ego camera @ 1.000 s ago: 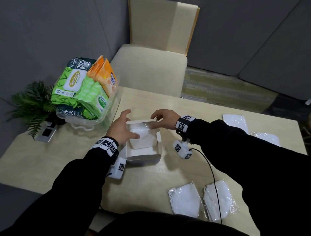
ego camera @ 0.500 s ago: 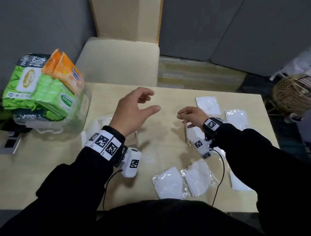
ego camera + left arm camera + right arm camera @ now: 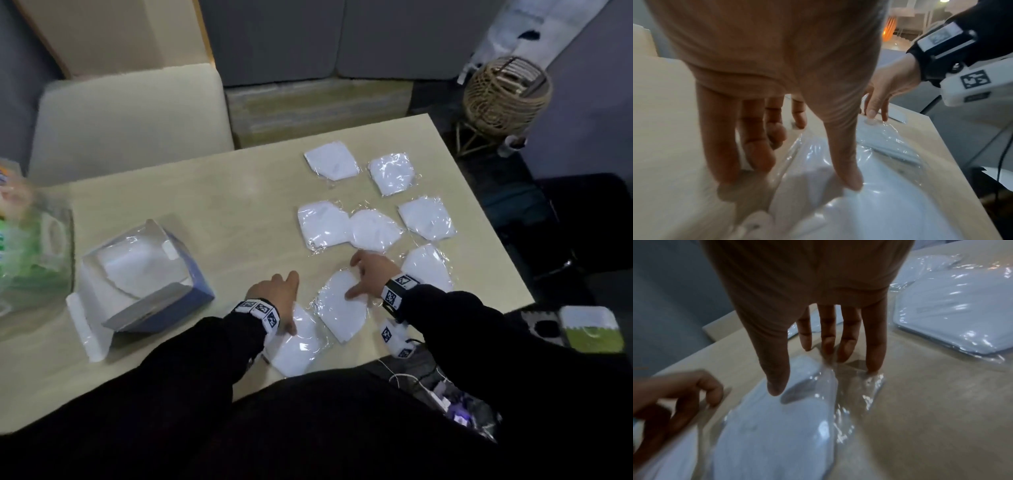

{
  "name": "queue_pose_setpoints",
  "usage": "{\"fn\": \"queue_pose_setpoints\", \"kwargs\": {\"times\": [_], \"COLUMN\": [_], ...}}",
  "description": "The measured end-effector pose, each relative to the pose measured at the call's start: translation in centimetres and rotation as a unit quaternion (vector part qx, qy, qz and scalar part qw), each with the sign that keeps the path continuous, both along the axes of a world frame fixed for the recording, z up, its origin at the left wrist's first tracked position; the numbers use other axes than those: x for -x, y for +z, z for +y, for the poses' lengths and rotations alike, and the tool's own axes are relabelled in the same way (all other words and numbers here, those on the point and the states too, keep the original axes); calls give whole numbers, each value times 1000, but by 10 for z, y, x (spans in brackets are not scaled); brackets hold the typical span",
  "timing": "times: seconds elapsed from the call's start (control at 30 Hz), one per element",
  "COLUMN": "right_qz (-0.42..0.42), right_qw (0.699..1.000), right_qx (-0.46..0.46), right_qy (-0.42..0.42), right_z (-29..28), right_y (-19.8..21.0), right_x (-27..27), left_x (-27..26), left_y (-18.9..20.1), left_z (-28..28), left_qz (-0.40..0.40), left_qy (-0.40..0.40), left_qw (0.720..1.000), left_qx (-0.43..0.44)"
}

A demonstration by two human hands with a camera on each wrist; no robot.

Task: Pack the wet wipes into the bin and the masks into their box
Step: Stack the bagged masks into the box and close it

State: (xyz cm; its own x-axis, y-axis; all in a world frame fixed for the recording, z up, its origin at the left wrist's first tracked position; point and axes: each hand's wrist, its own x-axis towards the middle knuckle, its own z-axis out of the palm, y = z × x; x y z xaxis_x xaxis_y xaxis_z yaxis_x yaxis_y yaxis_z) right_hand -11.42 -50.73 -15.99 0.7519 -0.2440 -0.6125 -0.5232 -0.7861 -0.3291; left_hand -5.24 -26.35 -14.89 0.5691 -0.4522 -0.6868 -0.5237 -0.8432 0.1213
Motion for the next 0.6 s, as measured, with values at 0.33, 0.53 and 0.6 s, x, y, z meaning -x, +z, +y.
{"fn": "queue_pose_setpoints", "kwargs": {"times": [0.33,0.53,0.6], "right_qz": [10,-40,-49], "right_qw": [995,893,830], "right_qx": [-36,-316,-406], "right_qy": [-89,-316,-380], "right_z": [0,-11,-7], "right_y": [7,24,36], "right_x": [-5,-12,-12], "left_x": [-50,-59,-50], "left_y": [20,73,81], "left_z": [5,14,14], "left_qz": [66,82,27], "left_qy": [339,431,358], "left_qw": [928,778,791], "left_qx": [144,450,495]}}
